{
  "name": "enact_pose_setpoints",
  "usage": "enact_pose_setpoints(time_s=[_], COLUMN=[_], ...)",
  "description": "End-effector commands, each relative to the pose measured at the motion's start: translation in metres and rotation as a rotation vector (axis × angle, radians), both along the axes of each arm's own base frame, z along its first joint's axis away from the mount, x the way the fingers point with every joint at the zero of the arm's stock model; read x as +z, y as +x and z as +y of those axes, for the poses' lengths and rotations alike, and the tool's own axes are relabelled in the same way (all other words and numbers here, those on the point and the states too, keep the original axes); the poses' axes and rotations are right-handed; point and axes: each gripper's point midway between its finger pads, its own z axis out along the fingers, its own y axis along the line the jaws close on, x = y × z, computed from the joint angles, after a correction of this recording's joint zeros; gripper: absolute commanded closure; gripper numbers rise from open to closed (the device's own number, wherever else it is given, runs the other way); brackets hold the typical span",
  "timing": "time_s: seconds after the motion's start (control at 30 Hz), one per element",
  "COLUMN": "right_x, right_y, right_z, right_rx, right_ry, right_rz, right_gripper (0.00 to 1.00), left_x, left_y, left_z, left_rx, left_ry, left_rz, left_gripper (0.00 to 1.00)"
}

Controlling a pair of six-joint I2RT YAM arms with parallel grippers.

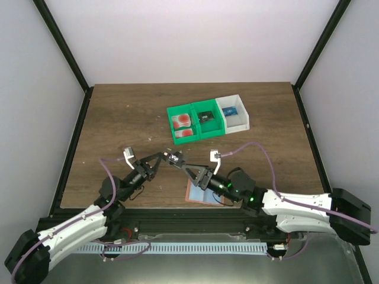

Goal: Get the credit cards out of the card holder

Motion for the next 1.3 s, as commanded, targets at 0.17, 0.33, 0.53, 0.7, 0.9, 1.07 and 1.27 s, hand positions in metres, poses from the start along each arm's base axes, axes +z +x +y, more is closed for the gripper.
enact_pose_setpoints(time_s=[0.17,0.33,0.53,0.7,0.9,1.07,1.27], right_x=[0.031,0.023,0.027,0.026,0.044,0.041,0.032], right_y=[0.02,0.019,0.016,0.017,0.015,0.049,0.108], right_z=[0.008,0.038,0.041,0.028,0.019,-0.004,-0.058], right_rx=[-0.084,-0.008,0.016,-0.018,0.002,0.065,0.048], right_ry=[0.017,-0.089,-0.05,-0.009,-0.066,-0.267,-0.434], right_rz=[-0.039,-0.03,-0.036,-0.025,-0.146,-0.187,-0.174], right_gripper=[0.6,0.6,0.89,0.99,1.0,0.99,1.0], left_x=[0.035,0.048,0.051,0.044,0.037,0.021,0.004], left_y=[0.004,0.0,-0.002,-0.001,0.0,0.002,0.007], left_z=[0.023,0.013,0.01,0.015,0.012,0.004,-0.008], left_rx=[0.077,0.017,-0.011,0.015,0.022,0.031,0.016], left_ry=[-0.174,-0.201,-0.223,-0.221,-0.147,0.05,0.403], left_rz=[-0.065,-0.103,-0.114,-0.101,-0.095,-0.109,-0.168], left_gripper=[1.0,1.0,1.0,1.0,0.59,0.3,0.01])
